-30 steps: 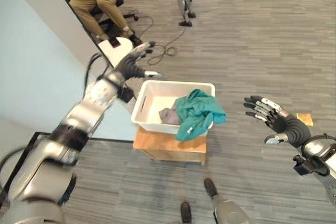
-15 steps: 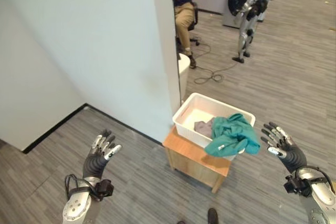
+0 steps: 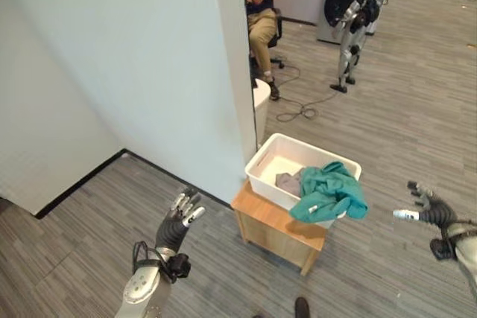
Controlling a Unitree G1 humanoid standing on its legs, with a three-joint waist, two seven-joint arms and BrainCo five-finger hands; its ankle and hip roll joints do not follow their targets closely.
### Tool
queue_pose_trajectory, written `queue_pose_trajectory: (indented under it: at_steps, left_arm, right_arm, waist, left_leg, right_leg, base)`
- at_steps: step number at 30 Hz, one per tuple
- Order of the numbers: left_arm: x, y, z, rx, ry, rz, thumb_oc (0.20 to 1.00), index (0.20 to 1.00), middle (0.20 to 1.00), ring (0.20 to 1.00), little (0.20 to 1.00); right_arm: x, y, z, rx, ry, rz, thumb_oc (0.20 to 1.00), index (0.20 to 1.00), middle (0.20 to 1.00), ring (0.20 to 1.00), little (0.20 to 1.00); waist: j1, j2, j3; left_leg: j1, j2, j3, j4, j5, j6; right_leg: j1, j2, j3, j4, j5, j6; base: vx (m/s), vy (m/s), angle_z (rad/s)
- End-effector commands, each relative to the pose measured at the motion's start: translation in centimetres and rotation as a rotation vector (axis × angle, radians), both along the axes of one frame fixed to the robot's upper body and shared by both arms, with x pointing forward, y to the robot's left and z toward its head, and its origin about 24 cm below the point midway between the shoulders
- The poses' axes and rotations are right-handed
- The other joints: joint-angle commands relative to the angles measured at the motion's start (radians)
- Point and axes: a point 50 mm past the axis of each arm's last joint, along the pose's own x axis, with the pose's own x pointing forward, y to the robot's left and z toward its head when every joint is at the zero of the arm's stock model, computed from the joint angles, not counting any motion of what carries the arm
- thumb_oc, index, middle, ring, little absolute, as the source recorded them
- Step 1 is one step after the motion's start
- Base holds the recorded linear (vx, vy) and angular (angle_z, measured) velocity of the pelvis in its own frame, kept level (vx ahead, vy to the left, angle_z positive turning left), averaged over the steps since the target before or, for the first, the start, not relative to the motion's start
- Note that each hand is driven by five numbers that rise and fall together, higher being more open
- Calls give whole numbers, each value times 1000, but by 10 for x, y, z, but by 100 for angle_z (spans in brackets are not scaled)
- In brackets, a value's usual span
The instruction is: Pick up bed clothes into laundry basket.
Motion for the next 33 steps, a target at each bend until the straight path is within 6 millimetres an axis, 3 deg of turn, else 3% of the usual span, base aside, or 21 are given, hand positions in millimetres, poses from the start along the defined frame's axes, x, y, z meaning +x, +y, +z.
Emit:
queue_pose_trajectory:
  at_steps: [1,9,17,28,29,30,33]
  left_arm:
    - [14,13,22,19,-96,-4,1000,1000,1000,1000,1000]
    - [16,10,20,10,-86,-10,1000,1000,1000,1000,1000]
    - [20,9,20,4,-83,-17,1000,1000,1000,1000,1000]
    - [25,6,25,-11,-114,-11,1000,1000,1000,1000,1000]
    - [25,6,25,-14,-116,-7,1000,1000,1000,1000,1000]
    - [26,5,25,-16,-117,-9,1000,1000,1000,1000,1000]
    - [26,8,27,-13,-123,6,1000,1000,1000,1000,1000]
  right_arm:
    - [31,2,36,-144,-93,54,1000,1000,1000,1000,1000]
    - [65,16,66,-305,-135,123,1000,1000,1000,1000,1000]
    - [89,6,58,-494,4,72,1000,1000,1000,1000,1000]
    - [90,-10,47,-692,137,49,1000,1000,1000,1000,1000]
    - [90,-9,47,-701,133,54,498,498,498,498,498]
    - [87,-13,43,-715,155,42,213,213,213,213,213]
    - [90,-7,51,-772,130,83,200,200,200,200,200]
  waist:
    - [52,-30,45]
    - [93,-53,91]
    - [125,-58,140]
    - [142,-52,203]
    - [141,-53,208]
    - [146,-54,216]
    - [144,-57,230]
  left_leg:
    - [-58,-2,-24,9,43,-9]
    - [-106,-7,-40,9,57,-11]
    - [-144,-11,-41,9,71,-10]
    - [-217,-18,-61,9,94,-11]
    - [-224,-17,-60,9,96,-12]
    - [-234,-17,-63,10,99,-13]
    - [-256,-16,-64,10,105,-15]
  right_leg:
    - [59,-23,-13,35,-83,32]
    - [25,-20,-24,27,-73,31]
    - [-14,-17,-25,25,-57,30]
    - [-85,-18,-33,25,-38,31]
    - [-90,-18,-33,24,-36,31]
    - [-97,-19,-35,23,-35,32]
    - [-117,-17,-37,22,-29,32]
  base:
    - [-21,-7,20]
    - [-28,0,6]
    - [-36,10,7]
    - [-43,11,0]
    - [-37,-3,8]
    - [-38,-8,7]
    - [-43,-1,4]
